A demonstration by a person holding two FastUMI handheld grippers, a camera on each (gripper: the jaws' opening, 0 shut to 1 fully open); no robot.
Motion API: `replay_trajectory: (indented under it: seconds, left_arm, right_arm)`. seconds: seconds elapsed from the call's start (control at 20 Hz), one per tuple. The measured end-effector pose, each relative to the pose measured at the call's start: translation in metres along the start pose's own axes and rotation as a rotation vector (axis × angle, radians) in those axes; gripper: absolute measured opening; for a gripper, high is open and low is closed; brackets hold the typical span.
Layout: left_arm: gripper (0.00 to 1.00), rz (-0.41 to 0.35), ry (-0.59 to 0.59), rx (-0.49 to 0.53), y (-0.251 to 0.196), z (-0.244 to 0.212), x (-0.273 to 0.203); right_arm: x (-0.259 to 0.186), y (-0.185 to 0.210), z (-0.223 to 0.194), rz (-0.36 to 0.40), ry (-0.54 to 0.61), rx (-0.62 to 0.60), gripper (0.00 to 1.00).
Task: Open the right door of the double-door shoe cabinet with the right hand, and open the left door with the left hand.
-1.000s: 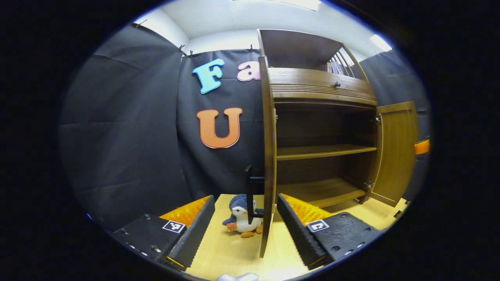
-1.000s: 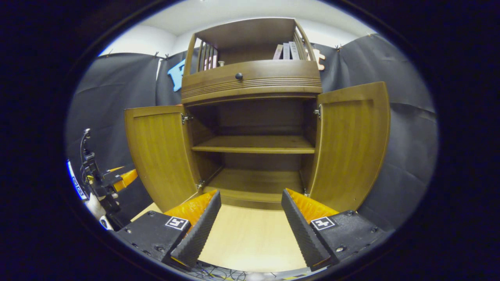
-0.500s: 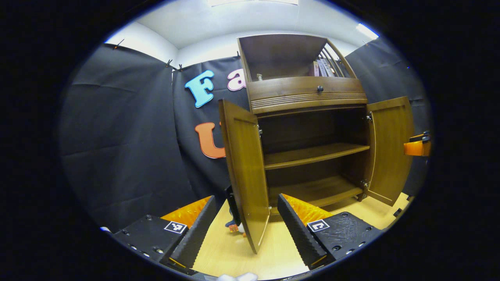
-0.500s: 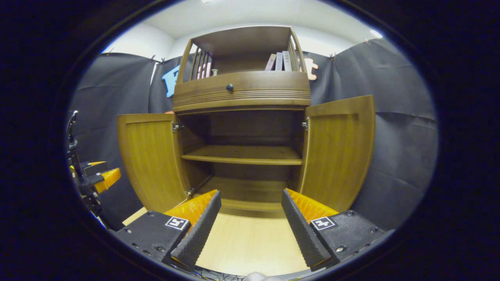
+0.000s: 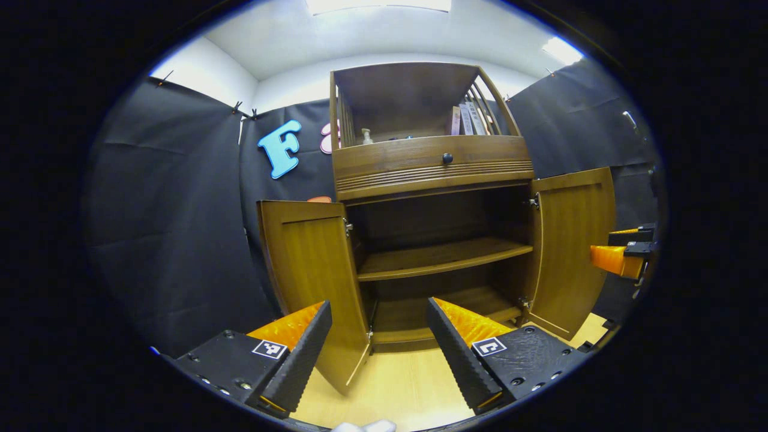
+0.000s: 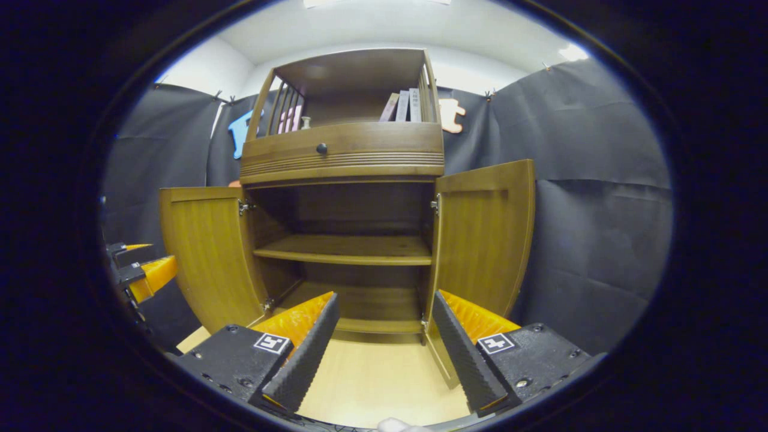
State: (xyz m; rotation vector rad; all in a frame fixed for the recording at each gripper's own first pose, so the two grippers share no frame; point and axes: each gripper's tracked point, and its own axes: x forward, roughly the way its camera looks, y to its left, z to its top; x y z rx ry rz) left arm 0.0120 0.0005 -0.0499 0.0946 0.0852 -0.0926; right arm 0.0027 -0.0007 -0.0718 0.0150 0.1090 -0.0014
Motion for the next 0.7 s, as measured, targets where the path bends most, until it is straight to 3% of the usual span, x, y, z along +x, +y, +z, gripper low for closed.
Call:
replay_trajectory:
  seconds: [0.25, 0.3, 0.45, 0.6, 0.7]
  left_arm:
    - [1.00, 0.002, -0.008, -0.017, -0.008, 0.007, 0.003]
    - [0.96, 0.005, -0.009, -0.022, -0.007, 0.008, 0.005]
    - [0.96, 0.017, -0.014, -0.039, -0.005, 0.015, 0.006]
    - [1.00, 0.021, -0.022, -0.034, -0.005, 0.020, 0.007]
    - [0.96, 0.028, -0.022, -0.025, -0.002, 0.020, 0.008]
  right_arm:
    - [-0.002, -0.007, 0.001, -0.027, -0.009, 0.001, 0.99]
    - [-0.002, -0.007, 0.002, -0.027, -0.010, 0.003, 0.99]
    - [-0.001, -0.003, 0.005, -0.022, -0.018, 0.001, 0.99]
    - [-0.001, -0.002, 0.011, -0.021, -0.034, -0.001, 0.99]
    - [0.001, 0.000, 0.012, -0.015, -0.037, 0.001, 0.99]
